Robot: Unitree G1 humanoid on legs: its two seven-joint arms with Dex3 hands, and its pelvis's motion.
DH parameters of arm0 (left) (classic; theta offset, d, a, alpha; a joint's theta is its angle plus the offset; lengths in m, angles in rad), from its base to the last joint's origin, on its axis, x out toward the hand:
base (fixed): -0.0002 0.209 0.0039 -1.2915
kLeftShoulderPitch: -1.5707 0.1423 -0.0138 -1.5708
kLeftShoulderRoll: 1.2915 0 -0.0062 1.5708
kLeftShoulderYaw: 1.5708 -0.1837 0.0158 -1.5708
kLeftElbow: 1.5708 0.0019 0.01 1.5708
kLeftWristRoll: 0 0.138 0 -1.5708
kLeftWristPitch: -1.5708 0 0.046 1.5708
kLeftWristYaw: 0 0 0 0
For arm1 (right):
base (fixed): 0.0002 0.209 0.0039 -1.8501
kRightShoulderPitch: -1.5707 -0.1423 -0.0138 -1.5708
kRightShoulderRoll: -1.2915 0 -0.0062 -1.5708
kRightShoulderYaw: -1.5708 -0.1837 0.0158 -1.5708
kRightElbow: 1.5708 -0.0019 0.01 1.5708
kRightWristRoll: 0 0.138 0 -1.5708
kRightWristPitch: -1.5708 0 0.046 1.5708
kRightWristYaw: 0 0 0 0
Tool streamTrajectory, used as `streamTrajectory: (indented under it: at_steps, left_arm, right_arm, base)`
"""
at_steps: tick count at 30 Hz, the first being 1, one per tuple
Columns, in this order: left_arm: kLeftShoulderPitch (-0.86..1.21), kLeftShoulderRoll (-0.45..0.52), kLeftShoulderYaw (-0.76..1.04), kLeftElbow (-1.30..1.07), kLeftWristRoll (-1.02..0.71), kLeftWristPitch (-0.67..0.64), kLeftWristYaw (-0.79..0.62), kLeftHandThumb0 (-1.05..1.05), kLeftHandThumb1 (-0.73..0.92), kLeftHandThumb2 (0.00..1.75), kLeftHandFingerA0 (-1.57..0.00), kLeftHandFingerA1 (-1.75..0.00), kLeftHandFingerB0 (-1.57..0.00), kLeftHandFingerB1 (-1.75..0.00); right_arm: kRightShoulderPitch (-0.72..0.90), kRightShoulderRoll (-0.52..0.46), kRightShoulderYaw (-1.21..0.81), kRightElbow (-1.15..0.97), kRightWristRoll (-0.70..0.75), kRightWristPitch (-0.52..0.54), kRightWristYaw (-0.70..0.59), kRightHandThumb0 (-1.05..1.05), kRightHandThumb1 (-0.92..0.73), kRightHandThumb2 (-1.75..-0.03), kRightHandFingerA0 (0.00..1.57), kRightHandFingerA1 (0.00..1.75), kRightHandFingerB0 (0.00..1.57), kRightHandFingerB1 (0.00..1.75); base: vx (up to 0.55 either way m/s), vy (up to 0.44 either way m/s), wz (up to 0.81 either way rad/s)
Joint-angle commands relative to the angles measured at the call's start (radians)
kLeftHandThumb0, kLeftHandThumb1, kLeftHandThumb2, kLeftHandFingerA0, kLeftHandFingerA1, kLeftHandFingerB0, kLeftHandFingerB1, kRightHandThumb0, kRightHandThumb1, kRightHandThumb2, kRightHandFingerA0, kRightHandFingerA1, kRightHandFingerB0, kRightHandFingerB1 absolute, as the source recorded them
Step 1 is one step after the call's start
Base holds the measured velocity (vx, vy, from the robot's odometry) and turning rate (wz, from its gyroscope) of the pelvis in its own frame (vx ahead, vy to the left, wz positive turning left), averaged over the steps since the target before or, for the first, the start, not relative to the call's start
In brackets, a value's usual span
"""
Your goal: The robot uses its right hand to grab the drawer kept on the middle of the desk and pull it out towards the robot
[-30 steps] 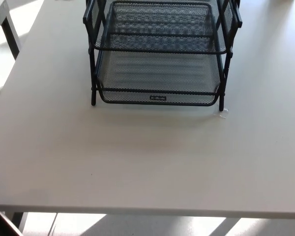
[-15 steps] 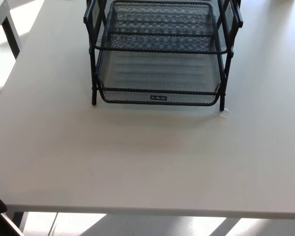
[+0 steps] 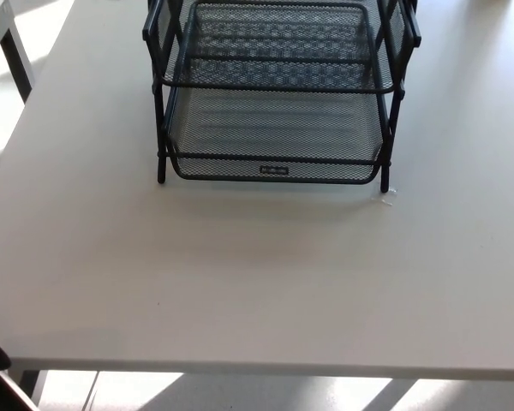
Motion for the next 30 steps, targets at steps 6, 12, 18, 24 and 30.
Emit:
streamTrajectory:
  at_steps: [6,12,18,24,30]
  left_arm:
    - [-0.007,0.016,0.016,0.02,0.015,-0.05,-0.015,-0.3,0.55,0.56,-0.8,-0.89,-0.8,-0.59]
    - [-0.002,0.017,0.015,0.01,0.02,-0.032,-0.019,-0.3,0.56,0.56,-0.79,-0.88,-0.8,-0.59]
    - [-0.008,0.014,0.013,0.02,0.016,-0.046,-0.015,-0.3,0.54,0.57,-0.82,-0.92,-0.81,-0.63]
    - [-0.005,0.014,0.016,0.023,0.012,-0.056,-0.015,-0.28,0.54,0.56,-0.8,-0.92,-0.82,-0.64]
    - [-0.012,0.01,0.015,0.034,0.009,-0.062,-0.019,-0.29,0.54,0.55,-0.81,-0.94,-0.83,-0.66]
  right_arm:
    - [0.056,-0.066,-0.272,-0.508,-0.057,0.063,-0.046,-0.87,-0.52,-0.93,0.05,0.5,0.0,0.43]
    - [-0.063,-0.06,-0.261,-0.738,-0.092,0.099,-0.023,-0.93,-0.64,-0.66,0.0,0.77,0.01,0.51]
    - [-0.23,-0.078,-0.156,-0.841,-0.091,0.134,0.062,-0.71,-0.45,-0.8,0.16,0.55,0.09,0.45]
    - [-0.369,-0.046,-0.006,-0.935,-0.143,0.13,0.099,-0.7,-0.57,-0.57,0.14,0.48,0.13,0.36]
    - [-0.55,0.068,0.255,-1.031,-0.247,0.158,0.126,-0.7,-0.57,-0.57,0.18,0.39,0.16,0.32]
  base:
    - [0.0,0.0,0.0]
    - [0.0,0.0,0.0]
    - [0.0,0.0,0.0]
    - [0.0,0.0,0.0]
    - [0.0,0.0,0.0]
